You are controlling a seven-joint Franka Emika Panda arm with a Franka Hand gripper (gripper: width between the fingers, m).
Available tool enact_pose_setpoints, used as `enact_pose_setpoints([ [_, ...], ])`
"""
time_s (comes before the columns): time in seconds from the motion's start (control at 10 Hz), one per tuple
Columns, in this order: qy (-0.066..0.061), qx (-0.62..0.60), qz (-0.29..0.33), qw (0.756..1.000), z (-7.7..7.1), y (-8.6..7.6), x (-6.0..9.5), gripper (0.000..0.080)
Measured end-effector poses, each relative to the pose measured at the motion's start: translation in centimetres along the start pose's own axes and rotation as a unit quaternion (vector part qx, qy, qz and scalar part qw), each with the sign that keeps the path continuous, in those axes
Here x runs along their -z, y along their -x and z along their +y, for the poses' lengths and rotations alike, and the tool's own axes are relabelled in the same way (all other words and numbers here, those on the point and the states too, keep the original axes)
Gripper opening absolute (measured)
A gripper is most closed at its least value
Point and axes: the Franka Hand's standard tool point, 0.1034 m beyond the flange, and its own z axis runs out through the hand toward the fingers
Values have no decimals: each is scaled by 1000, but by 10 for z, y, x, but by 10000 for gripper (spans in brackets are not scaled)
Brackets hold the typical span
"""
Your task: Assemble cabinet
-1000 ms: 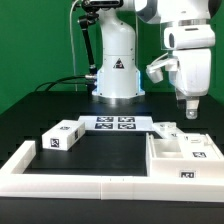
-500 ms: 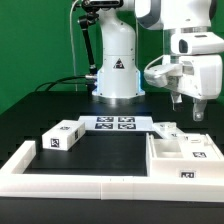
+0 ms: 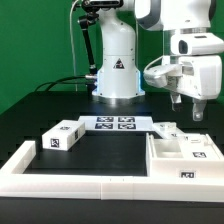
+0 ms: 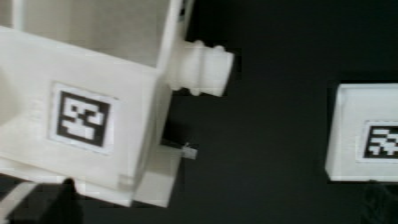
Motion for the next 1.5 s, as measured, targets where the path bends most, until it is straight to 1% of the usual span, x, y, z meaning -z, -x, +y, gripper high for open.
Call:
enact_pose_setpoints([
  [0.1,-2,2,0,1000,-13,-1,-1,797],
  [0.2,-7,3,1,1000,-26,-1,-5,797],
  [0.3,-11,4,6,1000,-42,-1,-13,797],
  [0.4,-21,3,9,1000,-55,-2,-21,797],
  [0.5,-20,2,8,1000,-51,-1,-19,797],
  [0.8,-22,2,8,1000,-54,-1,-20,797],
  [0.9,-25,1,9,1000,-60,0,-22,797],
  [1.0,-23,1,15,1000,-70,-1,-27,797],
  [1.1,-25,-1,21,999,-83,-3,-34,797],
  [1.2,-28,-3,26,999,-89,-4,-38,797],
  [1.5,-27,-9,41,999,-98,-11,-52,797],
])
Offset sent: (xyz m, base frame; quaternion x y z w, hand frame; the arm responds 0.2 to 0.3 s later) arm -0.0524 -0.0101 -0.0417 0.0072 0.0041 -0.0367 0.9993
